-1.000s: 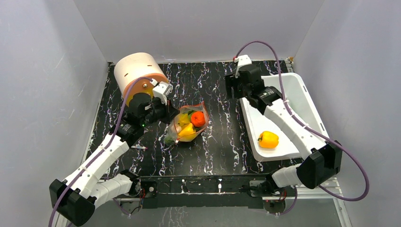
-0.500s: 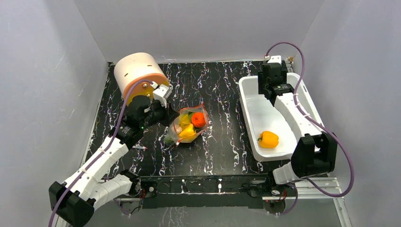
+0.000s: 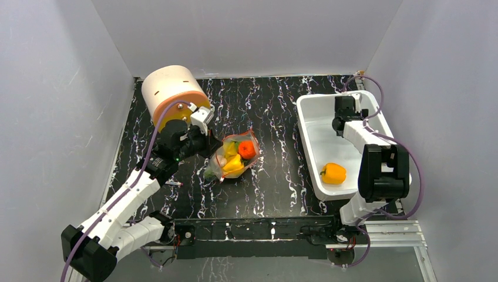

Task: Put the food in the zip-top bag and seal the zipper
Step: Pick up the fake vegetable from the bin.

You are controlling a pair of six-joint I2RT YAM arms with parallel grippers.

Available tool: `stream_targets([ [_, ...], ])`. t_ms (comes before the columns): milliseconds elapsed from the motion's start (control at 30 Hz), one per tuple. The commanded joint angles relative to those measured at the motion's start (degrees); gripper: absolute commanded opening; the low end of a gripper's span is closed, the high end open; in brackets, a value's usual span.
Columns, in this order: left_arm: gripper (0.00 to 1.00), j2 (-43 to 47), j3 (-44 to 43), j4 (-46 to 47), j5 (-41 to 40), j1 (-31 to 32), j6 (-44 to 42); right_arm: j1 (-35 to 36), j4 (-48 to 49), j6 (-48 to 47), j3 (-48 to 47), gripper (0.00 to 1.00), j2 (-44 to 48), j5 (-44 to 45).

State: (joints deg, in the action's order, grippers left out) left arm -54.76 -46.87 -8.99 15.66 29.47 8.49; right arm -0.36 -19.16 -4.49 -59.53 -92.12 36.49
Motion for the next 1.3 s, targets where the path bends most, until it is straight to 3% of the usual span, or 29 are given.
stream_targets([
  [0, 0.0, 0.3, 0.5, 1.0, -0.5, 0.1, -0.9, -4.3, 6.1, -0.7, 0.7, 0.61, -0.8, 0.1],
  [300, 0.0, -0.9, 0.3, 1.4, -1.1, 0.1, -1.0, -6.0, 9.4, -0.9, 0.8, 0.54, -6.2, -1.0],
  [533, 0.0, 0.4, 0.5, 0.3, -3.2, 0.1, -1.3, -6.1, 10.9, -1.0, -0.6, 0.35, -11.2, 0.0],
  [1267, 0.0, 0.1, 1.2, 1.1, -3.0, 0.1, -1.7, -8.3, 11.8, -1.8, -2.5, 0.32, -17.7, -0.1],
])
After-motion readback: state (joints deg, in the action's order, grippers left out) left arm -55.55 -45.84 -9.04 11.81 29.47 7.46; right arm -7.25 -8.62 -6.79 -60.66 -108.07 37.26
